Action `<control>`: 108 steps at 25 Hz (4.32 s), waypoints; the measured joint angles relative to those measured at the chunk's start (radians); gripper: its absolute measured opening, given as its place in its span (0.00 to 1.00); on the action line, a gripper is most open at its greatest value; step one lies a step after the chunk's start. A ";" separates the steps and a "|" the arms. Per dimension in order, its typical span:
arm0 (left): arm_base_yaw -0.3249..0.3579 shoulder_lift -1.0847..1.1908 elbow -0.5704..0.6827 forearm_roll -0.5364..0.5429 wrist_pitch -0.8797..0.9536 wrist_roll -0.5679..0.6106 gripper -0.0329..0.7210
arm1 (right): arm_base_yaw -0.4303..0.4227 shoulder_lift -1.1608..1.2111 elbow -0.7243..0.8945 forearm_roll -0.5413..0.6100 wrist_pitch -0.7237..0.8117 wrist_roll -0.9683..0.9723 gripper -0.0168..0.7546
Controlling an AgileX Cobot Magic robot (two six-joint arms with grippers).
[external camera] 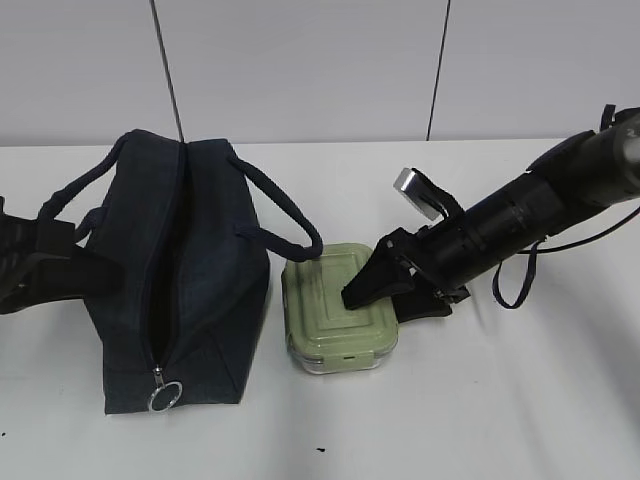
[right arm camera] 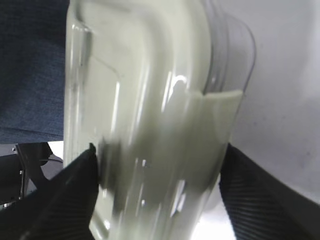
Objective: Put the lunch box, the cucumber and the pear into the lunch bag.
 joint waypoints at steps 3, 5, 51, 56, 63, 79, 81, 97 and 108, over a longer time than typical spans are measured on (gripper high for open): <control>0.000 0.000 0.000 0.000 0.000 0.000 0.02 | 0.000 0.000 0.000 0.005 -0.007 0.000 0.70; 0.000 0.000 0.000 0.000 0.000 0.000 0.02 | 0.000 0.000 0.000 0.014 -0.007 0.000 0.64; 0.000 0.000 0.000 0.003 0.000 0.000 0.02 | -0.111 0.005 -0.046 -0.028 0.062 -0.007 0.51; 0.000 0.000 0.000 0.004 0.000 0.000 0.02 | -0.111 0.005 -0.046 -0.028 0.062 -0.008 0.51; 0.000 0.000 0.000 0.004 0.000 0.000 0.02 | -0.146 0.001 -0.046 -0.026 0.060 -0.008 0.51; 0.000 0.000 0.000 0.004 0.000 0.000 0.02 | -0.155 -0.092 -0.066 -0.011 0.046 0.029 0.51; 0.000 0.000 0.000 0.004 0.000 0.000 0.02 | -0.155 -0.100 -0.091 -0.013 0.046 0.065 0.51; 0.000 0.000 0.000 0.004 0.000 0.000 0.02 | -0.149 -0.236 -0.195 0.044 0.073 0.168 0.51; 0.000 0.000 0.000 0.004 0.000 0.000 0.02 | 0.000 -0.279 -0.195 0.184 0.073 0.171 0.51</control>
